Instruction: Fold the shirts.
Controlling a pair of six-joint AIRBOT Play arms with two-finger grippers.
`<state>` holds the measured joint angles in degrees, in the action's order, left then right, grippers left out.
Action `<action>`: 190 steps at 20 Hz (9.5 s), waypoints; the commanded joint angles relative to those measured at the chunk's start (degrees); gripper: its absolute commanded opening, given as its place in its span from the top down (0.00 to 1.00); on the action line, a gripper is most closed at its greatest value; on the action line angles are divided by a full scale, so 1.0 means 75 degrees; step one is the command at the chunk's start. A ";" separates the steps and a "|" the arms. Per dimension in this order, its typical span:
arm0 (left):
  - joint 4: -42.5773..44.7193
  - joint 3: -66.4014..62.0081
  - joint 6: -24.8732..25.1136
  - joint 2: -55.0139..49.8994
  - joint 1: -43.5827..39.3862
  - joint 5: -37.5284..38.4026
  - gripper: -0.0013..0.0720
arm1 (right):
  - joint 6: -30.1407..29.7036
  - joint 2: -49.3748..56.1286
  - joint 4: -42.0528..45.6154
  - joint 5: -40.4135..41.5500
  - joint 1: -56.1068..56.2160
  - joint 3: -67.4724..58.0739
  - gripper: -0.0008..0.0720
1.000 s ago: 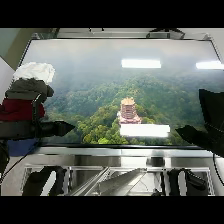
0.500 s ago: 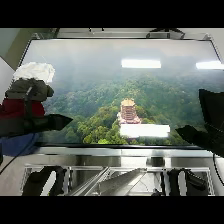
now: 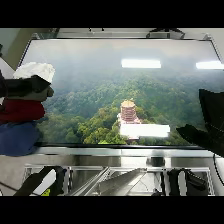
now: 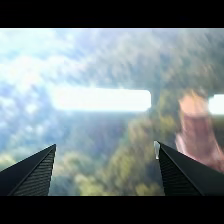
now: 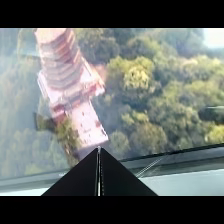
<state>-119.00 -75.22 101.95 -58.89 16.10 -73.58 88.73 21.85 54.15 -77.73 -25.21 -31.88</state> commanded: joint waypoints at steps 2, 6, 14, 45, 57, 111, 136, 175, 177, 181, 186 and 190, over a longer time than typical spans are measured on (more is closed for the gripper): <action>0.0143 -0.1638 0.0309 -0.2215 0.0933 0.1428 0.05 | 0.0003 -0.0006 -0.0009 0.0020 0.0006 0.0003 0.96; 0.0816 -0.3622 0.0915 -0.5024 0.0895 0.2585 0.05 | 0.0003 -0.0006 -0.0003 0.0050 0.0000 0.0003 0.96; 0.3124 -0.5619 0.0857 -0.9133 0.0038 0.4249 0.05 | 0.0003 -0.0006 -0.0006 0.0181 0.0003 0.0006 0.96; -0.1862 -0.4718 0.2224 -0.4634 -0.2602 -0.2005 0.96 | -0.0052 -0.0006 -0.0032 0.0781 0.0000 0.0006 0.96; -0.0994 -0.2734 0.1848 -0.4712 -0.3550 -0.0664 0.05 | -0.1454 0.0414 -0.1445 0.1157 0.0079 0.0070 0.46; -0.1527 -0.5316 0.0105 -0.8478 -0.2261 -0.1714 0.13 | -0.4424 0.7478 -0.3791 0.4409 0.4657 -0.1539 0.20; -0.3672 -0.5324 0.0944 -0.3258 -0.3450 -0.1457 0.97 | -0.5260 0.3786 -0.3908 0.2932 0.5257 -0.5126 0.96; -0.1757 0.1775 0.1145 -0.4916 -0.3101 0.0560 0.05 | -0.3567 0.8023 -0.1023 0.1999 0.3334 -0.2136 0.30; -0.1757 0.1795 0.1145 -0.4916 -0.3299 0.0962 0.05 | -0.3724 0.8209 -0.1256 0.2361 0.3675 -0.2136 0.30; -0.1979 0.1789 0.1230 -0.4899 -0.3386 0.1072 0.64 | -0.3861 0.8425 -0.1376 0.2911 0.4007 -0.2142 0.66; -0.1944 0.1789 0.1343 -0.4345 -0.3348 0.1157 0.96 | -0.4240 0.8099 -0.1591 0.2559 0.3998 -0.2206 0.96; -0.1816 0.1792 0.1346 -0.3226 -0.3337 0.1562 0.96 | -0.4237 0.7335 -0.1562 0.2754 0.3981 -0.2378 0.88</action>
<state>-133.49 -61.82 111.72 -87.88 -8.97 -63.83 57.39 79.99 42.52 -58.13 4.60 -49.04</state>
